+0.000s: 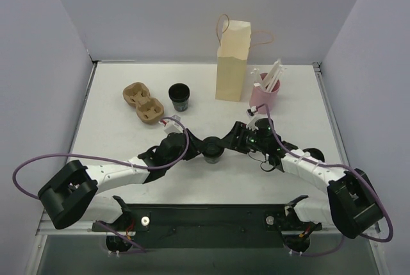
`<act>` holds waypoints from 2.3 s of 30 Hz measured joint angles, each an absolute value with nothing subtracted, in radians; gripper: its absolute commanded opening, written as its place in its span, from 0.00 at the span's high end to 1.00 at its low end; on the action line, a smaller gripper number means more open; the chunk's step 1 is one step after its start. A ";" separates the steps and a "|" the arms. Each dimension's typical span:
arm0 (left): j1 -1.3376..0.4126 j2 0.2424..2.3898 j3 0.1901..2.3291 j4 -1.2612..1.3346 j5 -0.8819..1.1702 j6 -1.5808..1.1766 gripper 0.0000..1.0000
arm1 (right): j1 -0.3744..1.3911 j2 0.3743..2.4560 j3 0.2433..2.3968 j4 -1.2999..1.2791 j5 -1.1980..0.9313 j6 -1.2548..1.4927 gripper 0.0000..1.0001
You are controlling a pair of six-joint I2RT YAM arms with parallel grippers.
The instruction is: Pack the takeout coffee
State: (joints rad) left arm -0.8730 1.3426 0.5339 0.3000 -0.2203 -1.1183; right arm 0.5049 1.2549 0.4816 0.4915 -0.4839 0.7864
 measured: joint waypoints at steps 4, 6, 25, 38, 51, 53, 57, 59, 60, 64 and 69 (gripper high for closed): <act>-0.879 1.345 0.535 0.301 -0.220 -1.120 0.56 | 0.505 1.197 0.524 0.332 -0.455 0.764 0.39; -0.881 1.346 0.535 0.302 -0.220 -1.122 0.56 | 0.506 1.166 0.544 0.271 -0.442 0.754 0.39; -0.889 1.353 0.539 0.305 -0.220 -1.124 0.56 | 0.559 1.170 0.557 0.203 -0.404 0.785 0.49; -0.891 1.363 0.541 0.306 -0.221 -1.126 0.55 | 0.562 1.162 0.467 0.361 -0.395 0.817 0.74; -0.896 1.377 0.545 0.315 -0.221 -1.139 0.55 | 0.493 1.190 0.326 0.640 -0.472 0.866 0.76; -0.895 1.381 0.542 0.323 -0.222 -1.142 0.56 | 0.487 1.205 0.314 0.682 -0.480 0.878 0.76; -0.894 1.405 0.538 0.354 -0.230 -1.151 0.55 | 0.476 1.244 0.282 0.792 -0.498 0.920 0.77; -0.891 1.415 0.538 0.371 -0.235 -1.159 0.56 | 0.472 1.262 0.278 0.827 -0.496 0.932 0.77; -0.889 1.421 0.538 0.380 -0.237 -1.164 0.56 | 0.471 1.271 0.276 0.841 -0.493 0.938 0.78; -0.887 1.434 0.531 0.408 -0.244 -1.177 0.55 | 0.470 1.298 0.257 0.915 -0.474 0.964 0.78; -0.887 1.435 0.525 0.417 -0.246 -1.189 0.56 | 0.472 1.312 0.242 0.962 -0.459 0.985 0.74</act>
State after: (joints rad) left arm -0.8871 1.4349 0.5251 0.4171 -0.2462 -1.1889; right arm 0.4721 1.3125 0.2424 0.9619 -0.4591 0.9848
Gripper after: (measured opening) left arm 0.448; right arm 0.304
